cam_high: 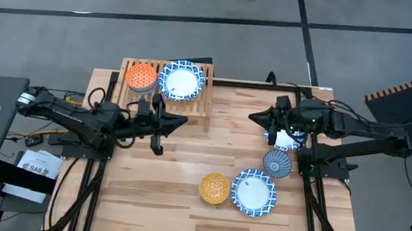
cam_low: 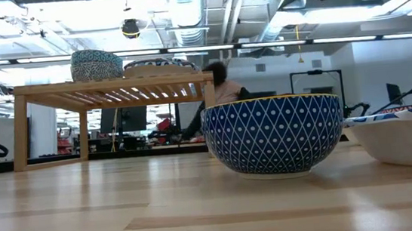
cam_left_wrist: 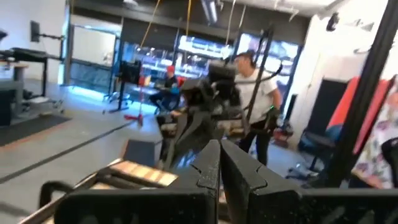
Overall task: Place and stack bowls onto a shelf
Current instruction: Stack the small blue bowl on top of the small orange bowl on the shelf
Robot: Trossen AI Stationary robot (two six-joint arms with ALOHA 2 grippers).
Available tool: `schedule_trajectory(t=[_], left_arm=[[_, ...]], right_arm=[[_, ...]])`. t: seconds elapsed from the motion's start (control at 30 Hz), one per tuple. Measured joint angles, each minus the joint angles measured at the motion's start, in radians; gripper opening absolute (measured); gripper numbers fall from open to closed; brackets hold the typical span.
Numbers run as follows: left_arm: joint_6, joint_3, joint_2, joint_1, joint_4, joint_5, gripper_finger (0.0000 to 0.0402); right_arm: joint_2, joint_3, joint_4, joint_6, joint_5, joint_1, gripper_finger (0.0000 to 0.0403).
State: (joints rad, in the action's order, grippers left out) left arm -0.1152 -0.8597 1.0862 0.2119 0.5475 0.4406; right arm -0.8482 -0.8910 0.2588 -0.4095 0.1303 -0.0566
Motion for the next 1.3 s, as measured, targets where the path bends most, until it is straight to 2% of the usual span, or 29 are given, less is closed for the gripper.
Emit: schedule_trajectory(t=[0.23,0.43,0.53,0.77,0.97,1.13,1.3], left_arm=[[0.119,0.001,-0.005,-0.001,-0.014,0.017,0.0],[0.131,0.001,-0.017,-0.001,-0.028,0.016,0.0],[0.101,0.001,-0.039,-0.001,-0.081,-0.004,0.0],[0.076,0.001,-0.108,-0.001,-0.206,-0.016,0.0],[0.105,0.001,-0.152,-0.011,-0.24,-0.011,0.0],[0.104,0.001,-0.166,-0.037,-0.269,-0.01,0.0],[0.104,0.001,-0.165,-0.057,-0.277,-0.017,0.0]], right_arm=[[-0.016,0.0,-0.011,-0.042,0.0,0.0,0.0043],[-0.042,-0.004,-0.052,-0.102,-0.006,-0.005,0.0043],[-0.07,-0.002,-0.016,-0.189,-0.062,-0.012,0.0053],[-0.184,-0.002,0.364,-0.332,-0.211,0.074,0.0126],[-0.282,-0.001,0.686,-0.535,-0.197,0.186,0.0182],[-0.362,-0.001,0.755,-0.826,-0.133,0.219,0.0203],[-0.466,-0.001,0.749,-0.926,-0.13,0.23,0.0204]])
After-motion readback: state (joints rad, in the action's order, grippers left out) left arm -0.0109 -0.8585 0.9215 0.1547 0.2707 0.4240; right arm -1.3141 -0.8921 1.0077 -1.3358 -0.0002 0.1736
